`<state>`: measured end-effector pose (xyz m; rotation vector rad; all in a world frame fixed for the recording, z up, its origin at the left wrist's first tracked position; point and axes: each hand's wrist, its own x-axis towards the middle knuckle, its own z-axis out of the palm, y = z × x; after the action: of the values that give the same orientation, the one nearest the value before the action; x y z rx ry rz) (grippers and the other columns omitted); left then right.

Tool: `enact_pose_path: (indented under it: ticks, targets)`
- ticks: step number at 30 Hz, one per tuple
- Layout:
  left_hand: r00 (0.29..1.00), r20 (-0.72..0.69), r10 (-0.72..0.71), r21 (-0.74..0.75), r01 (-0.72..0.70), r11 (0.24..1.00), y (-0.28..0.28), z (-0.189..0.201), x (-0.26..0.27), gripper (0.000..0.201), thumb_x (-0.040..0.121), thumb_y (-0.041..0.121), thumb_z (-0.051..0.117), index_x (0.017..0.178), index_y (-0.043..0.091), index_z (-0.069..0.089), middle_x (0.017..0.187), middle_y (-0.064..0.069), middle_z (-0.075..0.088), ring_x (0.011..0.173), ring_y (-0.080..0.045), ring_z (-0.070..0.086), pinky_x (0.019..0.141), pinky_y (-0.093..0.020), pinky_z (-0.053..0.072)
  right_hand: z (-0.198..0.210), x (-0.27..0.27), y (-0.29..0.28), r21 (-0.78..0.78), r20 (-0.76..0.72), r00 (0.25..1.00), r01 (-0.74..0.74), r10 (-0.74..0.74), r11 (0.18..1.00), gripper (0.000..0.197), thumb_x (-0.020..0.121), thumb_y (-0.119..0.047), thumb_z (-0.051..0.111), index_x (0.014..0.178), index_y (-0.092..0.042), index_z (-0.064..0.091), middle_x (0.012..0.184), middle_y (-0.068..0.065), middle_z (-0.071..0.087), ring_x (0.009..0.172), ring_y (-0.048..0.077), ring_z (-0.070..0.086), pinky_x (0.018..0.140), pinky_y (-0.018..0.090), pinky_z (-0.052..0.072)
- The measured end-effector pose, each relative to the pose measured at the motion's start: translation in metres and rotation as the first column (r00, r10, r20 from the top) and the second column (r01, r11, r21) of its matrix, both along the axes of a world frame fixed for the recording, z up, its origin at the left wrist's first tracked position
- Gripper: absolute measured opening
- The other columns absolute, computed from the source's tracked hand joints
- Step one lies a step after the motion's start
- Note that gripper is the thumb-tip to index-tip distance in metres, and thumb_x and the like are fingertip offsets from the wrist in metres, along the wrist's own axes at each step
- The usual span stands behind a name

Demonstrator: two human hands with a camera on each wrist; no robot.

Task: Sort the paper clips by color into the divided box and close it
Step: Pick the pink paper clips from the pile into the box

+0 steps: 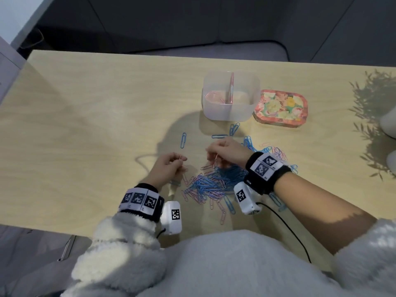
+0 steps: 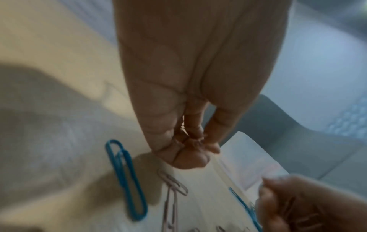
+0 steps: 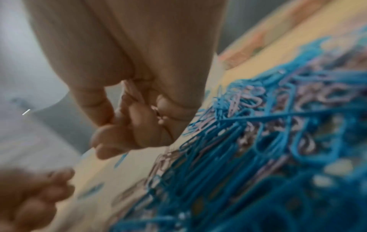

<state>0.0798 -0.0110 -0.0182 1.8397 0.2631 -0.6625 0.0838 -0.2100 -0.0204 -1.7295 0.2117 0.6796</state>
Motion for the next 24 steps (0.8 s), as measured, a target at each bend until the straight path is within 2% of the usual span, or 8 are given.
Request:
enact_pose_path:
  ticks: [2,4,6,9,14,18,21,24]
  targets:
    - [0.984,-0.134,0.121,-0.089,-0.133,0.987,0.001,0.003,0.002,0.021,0.086,0.000,0.041,0.071,0.009,0.052,0.057,-0.005,0.046,0.050,-0.017,0.045,0.043,-0.018,0.040,-0.003,-0.002,0.004,-0.228,0.157,0.973,-0.132,0.170,0.965,0.015,0.086,-0.014,0.058,0.075,-0.011,0.067,0.059,-0.006,0.058,0.043,-0.001,0.051,0.049,0.018,0.039]
    - [0.976,-0.160,0.145,-0.071,-0.158,0.985,0.002,0.002,0.001,0.021,0.080,0.000,0.038,0.062,0.010,0.045,0.055,-0.005,0.041,0.049,-0.019,0.038,0.042,-0.017,0.034,-0.002,-0.005,0.007,-0.434,0.229,0.907,-0.230,0.354,0.871,0.011,0.082,-0.017,0.063,0.090,-0.012,0.068,0.064,-0.011,0.051,0.056,0.001,0.049,0.063,0.023,0.039]
    - [0.999,-0.044,0.016,0.095,-0.012,0.995,0.004,-0.001,-0.004,0.019,0.083,0.012,0.046,0.064,0.012,0.046,0.058,-0.006,0.047,0.054,-0.020,0.044,0.049,-0.021,0.040,0.000,-0.008,0.008,-0.611,0.209,0.840,-0.287,0.500,0.738,0.023,0.079,-0.027,0.068,0.101,-0.018,0.066,0.076,-0.008,0.053,0.072,0.010,0.049,0.071,0.025,0.035]
    - [0.968,0.076,-0.237,0.447,0.180,0.876,0.009,-0.006,-0.011,0.018,0.077,0.033,0.066,0.074,0.018,0.056,0.075,0.002,0.061,0.073,-0.017,0.058,0.071,-0.029,0.045,0.000,-0.011,0.010,-0.733,0.188,0.780,-0.293,0.597,0.614,0.024,0.080,-0.029,0.067,0.103,-0.021,0.066,0.100,0.001,0.066,0.095,0.020,0.058,0.075,0.028,0.039]
    - [0.890,0.165,-0.425,0.607,0.248,0.755,0.002,-0.005,-0.011,0.026,0.077,0.023,0.070,0.097,0.011,0.058,0.104,-0.008,0.063,0.097,-0.024,0.057,0.076,-0.028,0.038,-0.002,-0.019,0.014,-0.807,0.157,0.726,-0.297,0.669,0.511,0.017,0.087,-0.024,0.057,0.098,-0.015,0.067,0.104,0.007,0.067,0.098,0.028,0.061,0.076,0.032,0.045]
    - [0.863,0.192,-0.467,0.623,0.260,0.738,-0.007,-0.005,-0.007,0.021,0.084,0.020,0.062,0.099,0.006,0.057,0.105,-0.013,0.062,0.099,-0.029,0.056,0.077,-0.031,0.038,-0.005,-0.023,0.012,-0.728,0.135,0.782,-0.338,0.609,0.596,0.011,0.084,-0.019,0.057,0.089,-0.011,0.063,0.099,0.003,0.069,0.092,0.024,0.062,0.071,0.032,0.045]
    - [0.893,0.154,-0.422,0.548,0.278,0.789,-0.010,-0.007,-0.003,0.012,0.083,0.016,0.064,0.088,0.011,0.054,0.093,-0.009,0.060,0.095,-0.028,0.057,0.073,-0.028,0.036,-0.011,-0.025,0.011,-0.713,0.146,0.778,-0.345,0.611,0.610,0.006,0.081,-0.014,0.055,0.077,-0.013,0.052,0.090,0.005,0.067,0.081,0.025,0.059,0.064,0.028,0.038]
    - [0.902,0.162,-0.400,0.492,0.277,0.825,-0.010,-0.011,-0.003,0.014,0.083,0.014,0.063,0.084,0.013,0.049,0.086,-0.003,0.054,0.089,-0.025,0.055,0.072,-0.027,0.037,-0.010,-0.022,0.004,-0.553,0.217,0.876,-0.254,0.431,0.794,0.011,0.082,-0.012,0.057,0.076,-0.014,0.049,0.076,0.002,0.059,0.071,0.021,0.052,0.065,0.027,0.037]
